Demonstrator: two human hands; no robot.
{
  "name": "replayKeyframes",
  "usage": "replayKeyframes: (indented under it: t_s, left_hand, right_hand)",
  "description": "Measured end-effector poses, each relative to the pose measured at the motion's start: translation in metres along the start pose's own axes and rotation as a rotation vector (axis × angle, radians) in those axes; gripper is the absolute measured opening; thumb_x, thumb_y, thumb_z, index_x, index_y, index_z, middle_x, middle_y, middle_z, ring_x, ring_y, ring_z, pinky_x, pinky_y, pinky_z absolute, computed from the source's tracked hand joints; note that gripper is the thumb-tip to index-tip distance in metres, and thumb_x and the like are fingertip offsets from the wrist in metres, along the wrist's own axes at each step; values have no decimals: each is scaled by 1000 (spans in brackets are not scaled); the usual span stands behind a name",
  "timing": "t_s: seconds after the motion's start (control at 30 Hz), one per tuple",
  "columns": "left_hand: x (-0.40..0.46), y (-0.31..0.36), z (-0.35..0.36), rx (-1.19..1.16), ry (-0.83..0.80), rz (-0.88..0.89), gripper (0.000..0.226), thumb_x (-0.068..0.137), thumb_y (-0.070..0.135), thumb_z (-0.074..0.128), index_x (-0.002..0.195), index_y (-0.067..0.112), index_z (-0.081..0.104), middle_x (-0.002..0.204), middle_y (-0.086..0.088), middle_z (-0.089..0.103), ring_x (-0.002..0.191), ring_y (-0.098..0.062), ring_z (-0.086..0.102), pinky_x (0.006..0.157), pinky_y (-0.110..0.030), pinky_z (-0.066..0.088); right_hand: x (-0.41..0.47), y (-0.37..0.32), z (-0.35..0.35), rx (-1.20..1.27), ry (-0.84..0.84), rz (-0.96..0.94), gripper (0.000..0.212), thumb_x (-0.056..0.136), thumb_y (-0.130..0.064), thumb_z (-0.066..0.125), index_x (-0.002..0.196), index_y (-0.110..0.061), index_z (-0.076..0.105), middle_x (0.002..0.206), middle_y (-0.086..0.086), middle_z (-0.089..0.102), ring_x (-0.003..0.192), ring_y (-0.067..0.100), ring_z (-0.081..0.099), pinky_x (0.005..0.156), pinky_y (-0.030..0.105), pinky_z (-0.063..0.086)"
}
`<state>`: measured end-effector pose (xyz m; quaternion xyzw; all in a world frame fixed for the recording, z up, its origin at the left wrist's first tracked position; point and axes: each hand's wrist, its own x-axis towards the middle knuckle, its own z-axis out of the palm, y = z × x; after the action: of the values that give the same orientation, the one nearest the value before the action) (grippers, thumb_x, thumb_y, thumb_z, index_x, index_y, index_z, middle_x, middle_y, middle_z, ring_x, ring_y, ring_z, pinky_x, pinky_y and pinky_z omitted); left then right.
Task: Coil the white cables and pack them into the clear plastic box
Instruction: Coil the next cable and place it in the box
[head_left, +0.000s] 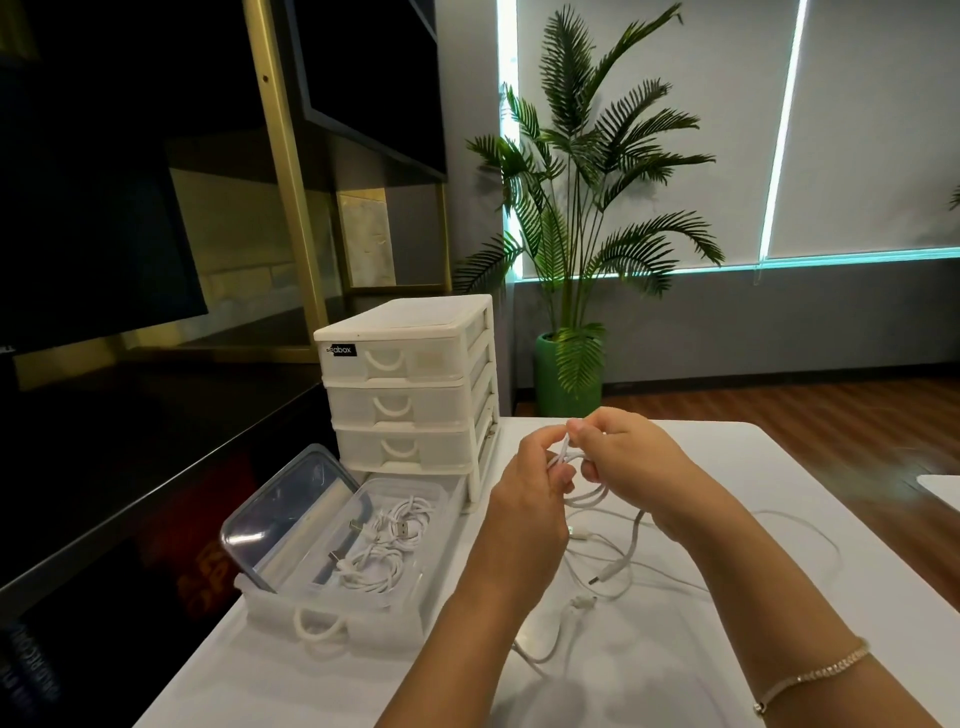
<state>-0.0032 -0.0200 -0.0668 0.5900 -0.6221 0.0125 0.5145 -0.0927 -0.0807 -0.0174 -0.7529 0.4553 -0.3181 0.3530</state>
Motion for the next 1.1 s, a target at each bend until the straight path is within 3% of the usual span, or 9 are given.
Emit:
replayKeyframes:
  t_s: [0.17,0.37,0.47,0.57,0.63,0.73,0.87,1.0,1.1]
  left_hand:
    - [-2,-6,5,89,42,119,34,97,14,40,131,17,47,119,-4,59,95,-7,52,80,-5,37]
    - [0,-9,6,177,27,163,25,95,8,46,117,6,57,103,-12,63,83,-9,47,74,-15,40]
    - [1,-6,2,98,6,78,25,99,14,36,117,10,52,101,-1,56,78,-9,45,67,-4,36]
    - [4,-3,-2,23,-23,-39,20,101,19,31,105,15,50,88,6,48,67,-8,46,59,-1,37]
    - [5,-3,-5,0,-41,-114,17,101,23,29,96,20,45,81,7,48,64,-7,45,56,-2,37]
    - [7,-5,-7,-12,-56,-211,24,101,30,27,99,18,48,82,6,51,66,-7,47,52,-5,36]
    - [10,-4,-7,-130,-42,-345,25,100,31,29,99,17,49,87,4,52,71,-8,50,60,-10,41]
    - [10,-4,-6,-282,-33,-407,25,100,28,32,88,17,51,77,3,52,72,-10,49,68,-21,45]
    - [11,-8,-4,-433,-18,-464,27,100,26,34,81,20,52,71,4,52,70,-10,50,68,-23,46]
  right_hand:
    - [1,1,2,-31,22,22,28,99,-25,37,88,-10,58,73,4,54,70,14,50,71,29,43]
    - [2,5,4,-65,-16,-2,29,98,-19,37,96,-4,61,69,-1,50,67,12,48,73,34,43]
    - [1,3,7,-61,-12,-17,31,98,-37,37,89,-15,56,78,-1,57,78,13,54,82,34,47]
    - [1,5,3,-110,-52,-62,30,90,-51,45,96,-23,53,91,-5,58,91,14,58,81,31,47]
    - [0,6,-2,-115,-115,-82,26,85,-47,57,101,-27,50,92,-4,61,87,12,60,73,25,49]
    - [-1,6,-7,-152,-143,-143,26,82,-36,65,101,-32,48,85,-3,66,79,13,63,69,24,51]
    - [-3,5,-11,-249,-82,-235,23,84,-24,66,94,-34,47,94,-7,59,78,8,54,69,21,48]
    - [-5,1,-11,-474,7,-272,27,80,-31,69,68,-40,47,122,-6,52,111,13,42,91,30,40]
    - [-8,-2,-11,-533,-17,-241,12,78,-40,69,71,-42,59,130,-8,49,122,15,36,100,38,37]
